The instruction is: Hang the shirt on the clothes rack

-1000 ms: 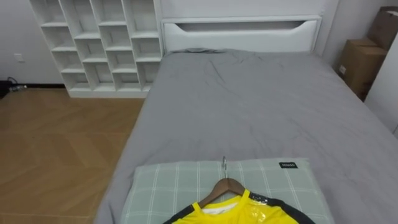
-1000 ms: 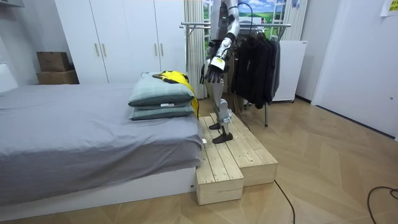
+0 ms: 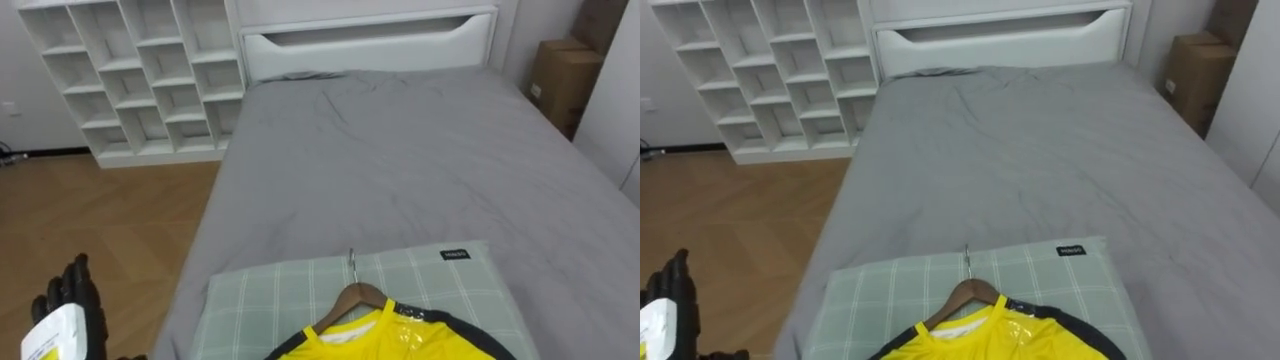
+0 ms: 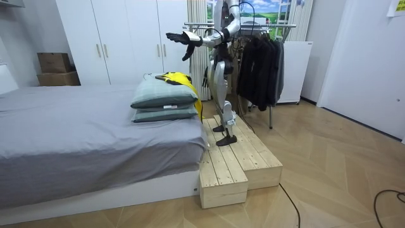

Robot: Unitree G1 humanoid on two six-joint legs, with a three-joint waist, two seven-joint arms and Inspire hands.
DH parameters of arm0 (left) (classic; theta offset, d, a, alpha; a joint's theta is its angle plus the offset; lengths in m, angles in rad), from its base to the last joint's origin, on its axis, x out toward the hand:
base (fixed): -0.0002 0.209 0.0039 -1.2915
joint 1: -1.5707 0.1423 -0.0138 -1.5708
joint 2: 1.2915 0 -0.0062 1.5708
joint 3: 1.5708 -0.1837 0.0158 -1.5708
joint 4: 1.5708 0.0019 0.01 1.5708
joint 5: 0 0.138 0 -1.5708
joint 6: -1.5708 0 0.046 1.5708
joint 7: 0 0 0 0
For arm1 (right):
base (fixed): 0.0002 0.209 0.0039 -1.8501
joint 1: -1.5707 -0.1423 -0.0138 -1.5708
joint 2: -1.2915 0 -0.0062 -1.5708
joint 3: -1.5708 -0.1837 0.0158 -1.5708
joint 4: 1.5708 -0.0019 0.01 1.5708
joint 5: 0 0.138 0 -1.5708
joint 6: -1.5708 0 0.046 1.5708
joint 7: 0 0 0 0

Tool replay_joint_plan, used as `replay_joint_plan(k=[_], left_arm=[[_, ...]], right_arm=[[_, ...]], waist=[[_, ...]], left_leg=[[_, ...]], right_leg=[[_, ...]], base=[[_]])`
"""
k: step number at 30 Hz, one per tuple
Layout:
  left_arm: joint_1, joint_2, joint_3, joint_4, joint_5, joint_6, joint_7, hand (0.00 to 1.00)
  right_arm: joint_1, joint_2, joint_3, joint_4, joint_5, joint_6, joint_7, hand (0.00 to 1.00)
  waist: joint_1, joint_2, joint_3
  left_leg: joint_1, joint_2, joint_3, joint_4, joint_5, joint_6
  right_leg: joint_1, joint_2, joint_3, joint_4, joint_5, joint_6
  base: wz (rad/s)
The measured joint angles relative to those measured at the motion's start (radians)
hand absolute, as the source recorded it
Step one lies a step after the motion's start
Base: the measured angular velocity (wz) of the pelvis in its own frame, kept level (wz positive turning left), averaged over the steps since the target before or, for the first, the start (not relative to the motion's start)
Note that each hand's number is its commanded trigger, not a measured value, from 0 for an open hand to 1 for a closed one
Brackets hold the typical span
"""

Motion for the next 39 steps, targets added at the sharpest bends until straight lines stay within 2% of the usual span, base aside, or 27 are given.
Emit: replay_joint_plan(k=[4, 9, 12, 16, 20, 25, 29, 32, 37, 39], left_arm=[[-0.007, 0.000, -0.009, 0.000, -0.002, -0.001, -0.041, 0.00], [-0.027, 0.000, -0.037, 0.000, -0.002, -0.001, -0.049, 0.00], [-0.038, 0.000, -0.039, 0.000, -0.002, 0.000, -0.049, 0.00], [-0.053, 0.000, -0.040, 0.000, -0.002, 0.005, -0.049, 0.00], [-0.068, 0.000, -0.040, 0.001, -0.004, 0.023, -0.050, 0.00], [-0.080, -0.002, -0.041, 0.007, -0.007, 0.040, -0.050, 0.00], [-0.140, -0.005, -0.042, 0.078, -0.035, 0.051, -0.049, 0.00], [-0.156, -0.006, -0.044, 0.105, -0.043, 0.060, -0.049, 0.00], [-0.168, -0.005, -0.082, 0.108, -0.083, 0.063, -0.048, 0.00], [-0.184, -0.005, -0.107, 0.119, -0.092, 0.063, -0.048, 0.00]], right_arm=[[0.010, 0.001, 0.001, 0.000, 0.000, 0.001, 0.022, 0.00], [0.021, 0.001, 0.004, 0.003, -0.006, 0.001, 0.028, 0.00], [0.020, -0.004, 0.003, 0.037, -0.057, 0.003, 0.026, 0.00], [0.023, -0.011, 0.024, 0.065, -0.108, 0.042, 0.014, 0.00], [0.029, -0.009, 0.042, 0.073, -0.160, 0.084, 0.011, 0.00], [0.044, -0.008, 0.054, 0.067, -0.174, 0.113, 0.005, 0.00], [0.046, -0.007, 0.088, 0.065, -0.175, 0.131, 0.002, 0.00], [0.046, -0.007, 0.092, 0.065, -0.176, 0.132, 0.000, 0.00], [0.041, -0.001, 0.119, 0.066, -0.176, 0.132, -0.028, 0.00], [0.032, 0.002, 0.123, 0.066, -0.180, 0.132, -0.034, 0.00]], waist=[[-0.010, -0.012, 0.0002], [-0.011, -0.016, 0.0022], [-0.024, -0.014, 0.0018], [-0.030, -0.019, 0.0060], [-0.039, -0.024, 0.0069], [-0.050, -0.032, 0.0031], [-0.049, -0.040, -0.0014], [-0.052, -0.043, -0.0019], [-0.058, -0.039, -0.0010], [-0.058, -0.031, -0.0018]], left_leg=[[0.006, 0.001, 0.005, -0.004, 0.000, 0.000], [0.010, 0.002, 0.014, -0.008, 0.000, 0.000], [0.011, 0.002, 0.014, -0.010, 0.000, 0.000], [0.011, 0.003, 0.016, -0.011, 0.000, 0.000], [0.009, 0.004, 0.016, -0.011, 0.000, 0.000], [0.003, 0.006, 0.021, -0.010, 0.000, 0.000], [0.004, 0.010, 0.022, -0.008, 0.000, 0.000], [0.005, 0.013, 0.023, -0.008, 0.000, 0.000], [-0.012, 0.014, 0.020, -0.005, 0.000, -0.001], [-0.035, 0.015, 0.020, 0.004, 0.000, -0.001]], right_leg=[[0.000, 0.000, 0.007, 0.000, 0.001, 0.001], [-0.001, 0.000, 0.011, -0.002, 0.001, 0.001], [-0.001, 0.000, 0.012, 0.001, 0.001, 0.001], [-0.001, 0.002, 0.011, 0.002, 0.001, 0.001], [-0.003, 0.002, 0.011, 0.002, 0.001, 0.001], [-0.018, 0.004, 0.018, 0.014, 0.001, 0.001], [-0.018, 0.007, 0.018, 0.016, 0.003, -0.002], [-0.018, 0.009, 0.018, 0.016, 0.005, -0.004], [-0.033, 0.009, 0.013, 0.019, 0.006, -0.005], [-0.054, 0.009, 0.014, 0.022, 0.007, -0.005]], base=[[-0.06], [-0.02], [0.00], [0.00], [0.00], [-0.03], [-0.02], [-0.01], [0.02], [0.00]])
